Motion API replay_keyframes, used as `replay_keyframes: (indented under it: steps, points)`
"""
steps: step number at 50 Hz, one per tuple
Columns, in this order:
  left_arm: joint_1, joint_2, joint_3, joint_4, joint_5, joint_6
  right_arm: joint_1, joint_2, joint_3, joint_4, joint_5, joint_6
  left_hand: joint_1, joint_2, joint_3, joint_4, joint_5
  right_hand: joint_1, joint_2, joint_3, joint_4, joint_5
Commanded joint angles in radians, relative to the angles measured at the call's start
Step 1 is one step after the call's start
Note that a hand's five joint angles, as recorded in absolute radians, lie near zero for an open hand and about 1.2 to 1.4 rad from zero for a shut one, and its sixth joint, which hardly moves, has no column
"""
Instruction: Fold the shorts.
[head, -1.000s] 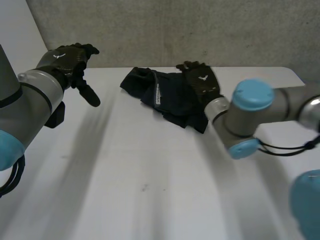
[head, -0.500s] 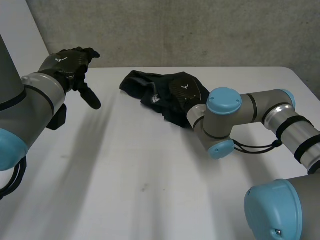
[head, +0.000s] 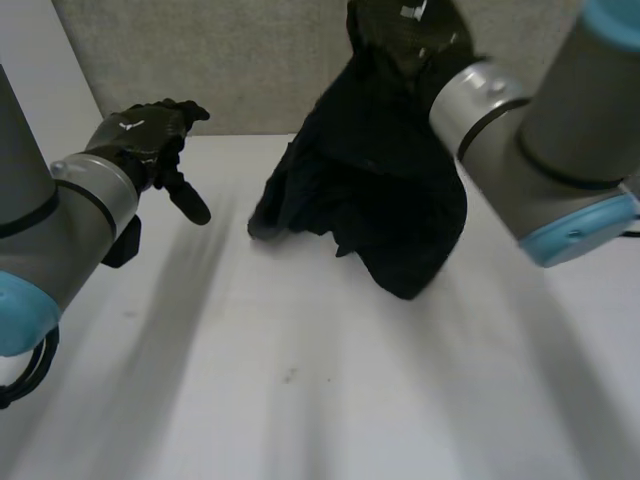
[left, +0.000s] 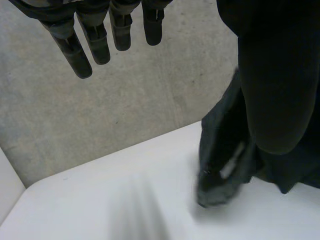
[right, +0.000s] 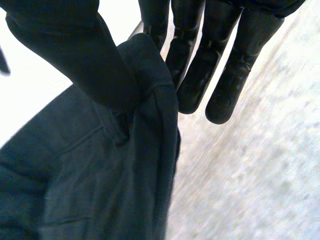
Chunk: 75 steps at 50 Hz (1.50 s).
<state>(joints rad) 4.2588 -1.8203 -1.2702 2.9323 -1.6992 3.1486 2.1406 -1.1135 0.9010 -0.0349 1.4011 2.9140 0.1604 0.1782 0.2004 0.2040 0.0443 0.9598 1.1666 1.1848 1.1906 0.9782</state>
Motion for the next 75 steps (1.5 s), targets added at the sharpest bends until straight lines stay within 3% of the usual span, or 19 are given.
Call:
replay_keyframes:
  steps: [1,10,21,27,34,40,44,57,63,68,75]
  points:
    - [-0.014,-0.014,-0.110,0.134,0.001,-0.001,0.004,-0.166,0.107,0.009,0.004,-0.027,0.014,-0.004,-0.026,-0.029,-0.044,0.436,0.230,0.211,0.206,0.244]
    - [-0.120,-0.045,-0.172,0.183,-0.007,-0.002,0.009,-0.302,0.242,0.064,0.006,-0.015,0.014,-0.004,-0.026,-0.029,-0.044,0.436,0.230,0.211,0.206,0.244]
    - [-0.083,0.021,-0.167,0.191,-0.042,0.001,0.006,-0.433,0.239,0.069,0.050,0.062,0.014,-0.004,-0.026,-0.029,-0.044,0.436,0.230,0.211,0.206,0.244]
    - [-0.063,0.013,-0.170,0.188,-0.040,-0.001,-0.154,-0.405,0.274,0.079,0.104,0.070,0.014,-0.004,-0.026,-0.029,-0.044,0.436,0.230,0.211,0.206,0.244]
    - [-0.070,0.004,-0.187,0.183,-0.042,0.001,-0.275,-0.227,0.394,0.102,0.110,-0.016,0.014,-0.004,-0.026,-0.029,-0.044,0.436,0.230,0.211,0.206,0.244]
    - [-0.070,-0.002,-0.193,0.183,-0.042,0.005,-0.297,-0.158,0.457,0.207,0.125,-0.222,0.014,-0.004,-0.026,-0.029,-0.044,-0.785,-0.992,-1.010,-1.016,-0.978]
    - [-0.068,-0.001,-0.196,0.183,-0.042,0.004,-0.291,-0.154,0.470,0.233,0.128,-0.274,0.014,-0.004,-0.026,-0.029,-0.044,-0.785,-0.992,-1.010,-1.016,-0.978]
    - [-0.066,0.001,-0.201,0.183,-0.043,0.005,-0.027,-0.261,0.698,0.211,0.030,-0.277,0.014,-0.004,-0.026,-0.029,-0.044,-0.785,-0.992,-1.010,-1.016,-0.978]
    - [-0.060,0.001,-0.205,0.189,-0.042,0.008,0.054,-0.259,0.855,0.025,-0.007,-0.227,0.014,-0.004,-0.026,-0.029,-0.044,-0.772,-0.979,-0.997,-1.003,-0.965]
    - [-0.060,-0.001,-0.205,0.191,-0.042,0.008,0.100,-0.185,0.930,-0.149,-0.007,-0.167,0.014,-0.004,-0.026,-0.029,-0.044,-0.626,-0.832,-0.851,-0.856,-0.818]
    - [-0.060,-0.002,-0.209,0.191,-0.042,0.008,0.143,-0.082,0.923,-0.203,0.006,-0.194,0.014,-0.004,-0.026,-0.029,-0.044,-0.540,-0.747,-0.765,-0.771,-0.733]
